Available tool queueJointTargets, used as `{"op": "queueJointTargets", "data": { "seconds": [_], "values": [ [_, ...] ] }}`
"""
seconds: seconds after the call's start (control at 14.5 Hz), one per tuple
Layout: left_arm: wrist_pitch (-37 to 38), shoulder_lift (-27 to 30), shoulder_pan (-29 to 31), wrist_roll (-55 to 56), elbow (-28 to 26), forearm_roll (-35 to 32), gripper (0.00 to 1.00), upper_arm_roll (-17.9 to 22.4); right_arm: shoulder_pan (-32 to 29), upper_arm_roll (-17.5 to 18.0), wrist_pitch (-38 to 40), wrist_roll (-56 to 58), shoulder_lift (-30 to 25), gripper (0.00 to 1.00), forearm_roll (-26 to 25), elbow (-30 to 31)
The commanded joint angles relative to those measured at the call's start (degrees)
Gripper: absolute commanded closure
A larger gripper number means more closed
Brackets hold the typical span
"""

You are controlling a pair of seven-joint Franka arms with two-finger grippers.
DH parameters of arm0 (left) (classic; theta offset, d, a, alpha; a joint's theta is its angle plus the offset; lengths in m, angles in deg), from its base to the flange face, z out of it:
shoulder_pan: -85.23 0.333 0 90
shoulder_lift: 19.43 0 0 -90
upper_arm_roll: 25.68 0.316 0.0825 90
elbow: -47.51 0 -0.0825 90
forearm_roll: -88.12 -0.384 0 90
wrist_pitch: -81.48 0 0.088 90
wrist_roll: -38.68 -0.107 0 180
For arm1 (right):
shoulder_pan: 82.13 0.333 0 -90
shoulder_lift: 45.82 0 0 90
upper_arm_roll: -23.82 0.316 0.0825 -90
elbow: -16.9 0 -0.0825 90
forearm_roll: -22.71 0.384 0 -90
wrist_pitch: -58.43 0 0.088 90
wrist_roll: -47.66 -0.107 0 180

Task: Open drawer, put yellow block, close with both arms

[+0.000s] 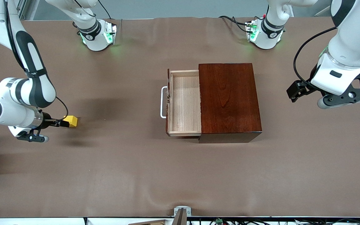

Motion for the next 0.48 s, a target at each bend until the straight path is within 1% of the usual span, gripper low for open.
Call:
{"op": "queueJointTargets", "data": {
  "seconds": [0.0,0.14,0.34,0.41],
  "values": [
    [-0.5,4.3,0.7,-0.9,-5.6,0.6,0.0,-0.6,-0.8,0.7,-2.8,0.9,-0.3,0.0,-0.2,2.6],
    [-0.5,5.8,3.5,-1.7,-7.8,0.6,0.0,-1.2,-0.9,0.8,-4.5,1.0,0.1,0.0,-0.2,4.0],
    [-0.6,7.1,9.1,-4.9,-9.0,1.5,0.0,-4.6,-1.3,0.8,-6.3,2.8,0.3,0.0,-0.2,5.5],
    [-0.5,7.5,10.9,-5.8,-9.7,1.9,0.0,-5.1,-1.3,0.8,-6.3,3.6,0.4,0.0,-0.2,5.6]
  ]
}}
